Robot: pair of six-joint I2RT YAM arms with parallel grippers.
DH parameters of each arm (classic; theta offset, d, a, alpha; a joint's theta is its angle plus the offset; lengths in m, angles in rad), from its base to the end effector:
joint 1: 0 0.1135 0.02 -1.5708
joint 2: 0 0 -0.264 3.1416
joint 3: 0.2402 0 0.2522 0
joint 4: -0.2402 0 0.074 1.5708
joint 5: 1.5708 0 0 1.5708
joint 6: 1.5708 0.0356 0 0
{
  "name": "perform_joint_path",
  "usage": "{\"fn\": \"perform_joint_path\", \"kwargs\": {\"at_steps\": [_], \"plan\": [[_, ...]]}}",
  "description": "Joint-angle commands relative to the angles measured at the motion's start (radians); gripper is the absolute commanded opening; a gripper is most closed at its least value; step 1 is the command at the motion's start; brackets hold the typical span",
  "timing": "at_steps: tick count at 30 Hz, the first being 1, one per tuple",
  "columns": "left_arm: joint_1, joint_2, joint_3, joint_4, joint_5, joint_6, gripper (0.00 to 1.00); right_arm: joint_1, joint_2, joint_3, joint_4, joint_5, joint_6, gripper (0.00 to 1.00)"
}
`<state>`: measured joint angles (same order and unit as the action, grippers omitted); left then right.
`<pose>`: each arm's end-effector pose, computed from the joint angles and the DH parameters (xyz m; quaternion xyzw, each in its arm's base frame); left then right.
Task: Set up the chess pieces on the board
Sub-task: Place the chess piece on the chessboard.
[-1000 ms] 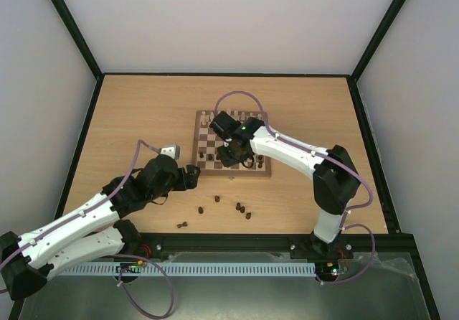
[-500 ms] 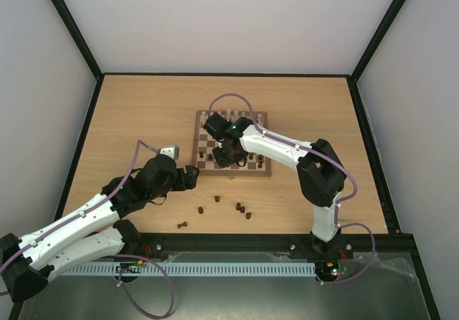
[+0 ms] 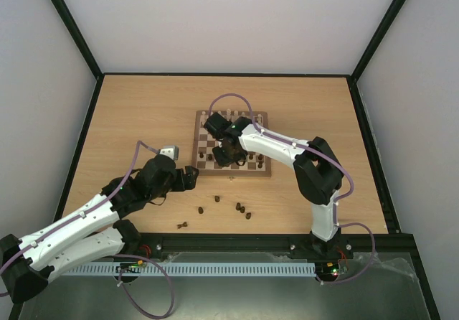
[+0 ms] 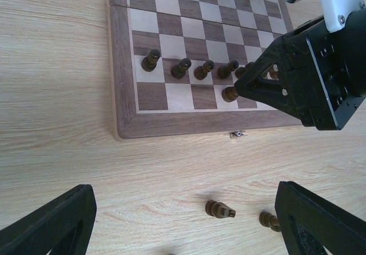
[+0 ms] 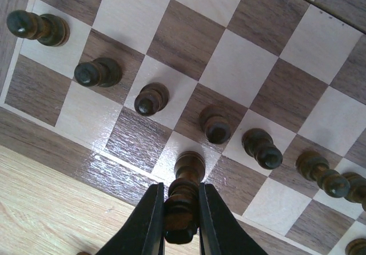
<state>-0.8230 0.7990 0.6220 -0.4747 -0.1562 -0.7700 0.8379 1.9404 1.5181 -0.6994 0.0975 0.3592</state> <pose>0.1226 -0.1241 0.2524 -0.0109 0.8941 -0.2672 0.3592 0.2775 0.3031 0.2154 -0.2203 0.9486 0.0861 0.2105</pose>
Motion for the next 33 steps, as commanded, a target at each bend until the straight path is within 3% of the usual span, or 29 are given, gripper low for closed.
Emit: {"fn": "perform_joint_path", "kwargs": {"at_steps": [1,6,16,22,26,33], "plan": [[0.01,-0.005,-0.009,0.016,0.008,0.011,0.89,-0.009,0.022,0.022,-0.016,-0.014,-0.017,0.1],[0.014,-0.002,-0.01,0.02,0.012,0.011,0.89,-0.011,0.021,0.02,-0.014,-0.021,-0.017,0.15],[0.015,0.002,-0.012,0.027,0.021,0.011,0.89,-0.011,-0.045,-0.02,-0.025,-0.034,-0.004,0.35],[0.015,0.002,-0.012,0.03,0.025,0.009,0.89,-0.005,-0.125,-0.055,-0.034,-0.05,0.012,0.39],[0.015,-0.005,-0.007,0.025,0.021,0.005,0.89,0.04,-0.23,-0.117,-0.041,-0.039,0.037,0.45],[0.015,-0.069,-0.004,0.016,0.002,-0.011,0.9,0.179,-0.333,-0.225,-0.013,-0.061,0.11,0.46]]}}
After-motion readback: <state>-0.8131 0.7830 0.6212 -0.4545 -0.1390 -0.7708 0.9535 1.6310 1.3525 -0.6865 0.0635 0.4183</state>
